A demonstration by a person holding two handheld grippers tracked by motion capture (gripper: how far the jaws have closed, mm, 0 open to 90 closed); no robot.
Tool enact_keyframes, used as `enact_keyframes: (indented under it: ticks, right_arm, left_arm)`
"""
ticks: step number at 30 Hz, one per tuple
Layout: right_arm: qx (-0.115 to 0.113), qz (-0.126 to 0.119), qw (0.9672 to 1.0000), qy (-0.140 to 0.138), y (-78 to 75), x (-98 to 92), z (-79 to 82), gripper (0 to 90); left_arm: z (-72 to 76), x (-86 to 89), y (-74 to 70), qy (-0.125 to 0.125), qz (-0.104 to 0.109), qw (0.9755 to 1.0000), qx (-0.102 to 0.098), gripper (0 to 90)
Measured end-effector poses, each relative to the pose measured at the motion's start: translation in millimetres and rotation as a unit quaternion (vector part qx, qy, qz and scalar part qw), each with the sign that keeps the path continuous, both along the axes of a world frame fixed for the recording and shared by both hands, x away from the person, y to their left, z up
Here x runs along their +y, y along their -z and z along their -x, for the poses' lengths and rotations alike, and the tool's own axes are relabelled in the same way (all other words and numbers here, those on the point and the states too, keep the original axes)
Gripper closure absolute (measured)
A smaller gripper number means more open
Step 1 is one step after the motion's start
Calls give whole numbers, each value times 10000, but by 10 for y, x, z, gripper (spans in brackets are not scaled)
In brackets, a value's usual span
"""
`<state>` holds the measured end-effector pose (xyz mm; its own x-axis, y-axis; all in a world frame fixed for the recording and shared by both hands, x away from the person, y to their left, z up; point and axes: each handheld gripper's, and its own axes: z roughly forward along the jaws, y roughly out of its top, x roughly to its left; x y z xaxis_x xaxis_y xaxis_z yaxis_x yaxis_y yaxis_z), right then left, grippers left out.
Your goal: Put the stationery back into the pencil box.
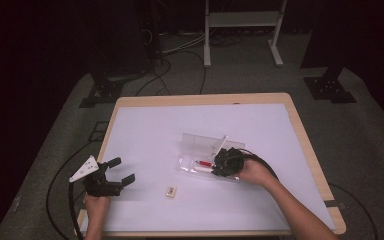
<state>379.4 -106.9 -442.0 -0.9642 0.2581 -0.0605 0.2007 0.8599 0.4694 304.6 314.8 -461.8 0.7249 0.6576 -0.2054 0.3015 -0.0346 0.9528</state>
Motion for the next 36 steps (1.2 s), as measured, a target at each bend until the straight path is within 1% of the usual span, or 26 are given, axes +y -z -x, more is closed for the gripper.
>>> enact_keyframes:
  ticks: [8,13,17,18,26,31,36]
  right_arm:
    - [-16,-35,10000,-10,-13,-8,-3,761]
    - [-76,-169,9998,50,-68,-41,5,748]
    - [-149,-265,9995,46,-123,-59,30,728]
    - [-178,-298,9994,25,-135,-61,36,716]
    - [-194,-475,9987,30,-213,-51,102,663]
    - [-161,-598,9981,-4,-249,-33,136,615]
    - [-135,-651,9978,-38,-269,1,179,572]
  left_arm:
    - [0,0,0,0,0,10000,-1,0]
    - [0,-1,0,-1,0,10000,1,0]
    - [0,-1,0,-4,0,10000,2,0]
    - [0,-1,0,0,-8,10000,0,0]
    - [1,-1,0,2,-13,10000,-1,0]
    - [1,-1,0,1,-12,10000,-1,0]
    - [0,-1,0,3,-9,10000,-3,0]
